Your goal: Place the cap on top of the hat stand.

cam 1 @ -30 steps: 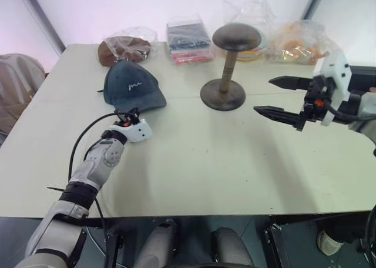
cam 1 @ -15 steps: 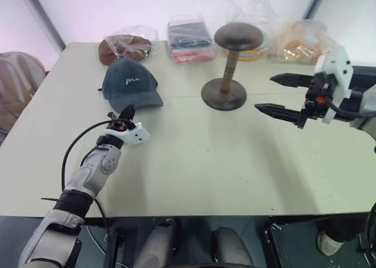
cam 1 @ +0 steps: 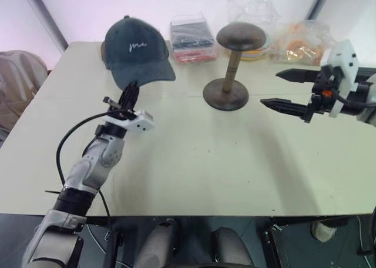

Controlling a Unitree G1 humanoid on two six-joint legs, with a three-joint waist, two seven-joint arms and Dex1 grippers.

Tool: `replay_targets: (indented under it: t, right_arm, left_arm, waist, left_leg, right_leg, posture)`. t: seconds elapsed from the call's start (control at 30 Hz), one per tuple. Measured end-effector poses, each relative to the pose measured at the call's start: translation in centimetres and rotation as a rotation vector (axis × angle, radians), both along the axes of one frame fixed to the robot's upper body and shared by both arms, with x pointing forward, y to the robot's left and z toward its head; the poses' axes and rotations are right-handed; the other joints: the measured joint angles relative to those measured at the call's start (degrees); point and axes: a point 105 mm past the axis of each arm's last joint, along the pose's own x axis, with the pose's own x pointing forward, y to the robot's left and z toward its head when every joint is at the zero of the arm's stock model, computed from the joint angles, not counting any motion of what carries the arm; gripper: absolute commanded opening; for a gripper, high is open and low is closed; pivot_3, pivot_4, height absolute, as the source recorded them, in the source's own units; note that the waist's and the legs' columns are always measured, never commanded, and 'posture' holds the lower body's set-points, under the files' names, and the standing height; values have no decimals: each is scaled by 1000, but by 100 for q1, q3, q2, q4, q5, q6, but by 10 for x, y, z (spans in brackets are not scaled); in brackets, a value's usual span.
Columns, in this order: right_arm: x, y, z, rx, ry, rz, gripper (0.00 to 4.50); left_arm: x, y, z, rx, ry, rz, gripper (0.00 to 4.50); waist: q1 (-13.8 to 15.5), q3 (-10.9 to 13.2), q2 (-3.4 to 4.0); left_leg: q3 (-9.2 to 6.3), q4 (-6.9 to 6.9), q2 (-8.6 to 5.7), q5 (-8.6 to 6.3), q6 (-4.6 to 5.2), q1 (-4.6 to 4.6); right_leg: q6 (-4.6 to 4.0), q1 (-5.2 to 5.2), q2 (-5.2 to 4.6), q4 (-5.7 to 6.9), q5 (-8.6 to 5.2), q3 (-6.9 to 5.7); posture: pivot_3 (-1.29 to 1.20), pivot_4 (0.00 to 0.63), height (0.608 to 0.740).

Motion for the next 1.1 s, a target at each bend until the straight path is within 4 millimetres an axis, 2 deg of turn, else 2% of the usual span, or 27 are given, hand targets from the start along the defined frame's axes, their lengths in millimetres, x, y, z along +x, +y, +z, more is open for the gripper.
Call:
replay_targets:
  t: [0.3, 0.43, 0.57, 0.67, 0.9, 1.1]
  right_arm:
    - [-3, -26, 15, 6, -25, -77, 4500]
    - [-3, -34, 22, 63, -36, -110, 4500]
    - [-5, -35, 33, 165, -51, -108, 4500]
    - [-7, -38, 36, 194, -55, -121, 4500]
    - [-7, -41, 20, 194, -15, -146, 4500]
    - [-11, -44, 25, 225, -26, -151, 4500]
  left_arm:
    - [3, -35, 64, -36, -158, -114, 41]
    - [0, -52, 83, -52, -212, -184, 41]
    - [3, -65, 83, -66, -203, -229, 41]
    - [3, -82, 81, -75, -195, -281, 41]
    - [-3, -120, 93, -81, -237, -400, 41]
    - [-6, -150, 74, -41, -204, -480, 41]
  waist:
    - [-5, 4, -7]
    - [-7, 5, -8]
    - [-10, 7, -11]
    - [9, 10, -17]
    - [-5, 20, -33]
    - [-5, 20, -34]
  left_leg:
    - [1, 0, 2, 0, 0, -1]
    - [4, 1, 2, 0, 1, 0]
    - [5, 1, 3, 1, 1, 0]
    - [4, 5, 1, 1, 1, -2]
    - [5, 7, 2, 0, 2, -3]
    - [6, 8, 2, 1, 3, -3]
  right_leg:
    - [0, 0, 4, 0, 0, -5]
    - [0, 0, 5, 0, 0, -5]
    - [0, 1, 7, 1, 0, -4]
    - [1, 2, 6, 1, 0, -5]
    - [3, 2, 8, 1, 1, -7]
    - [3, 3, 10, 2, 1, -5]
  posture:
    - [0, 150, 740]
    - [0, 150, 740]
    - [0, 150, 740]
    - [0, 150, 740]
    - [0, 150, 740]
    - [0, 150, 740]
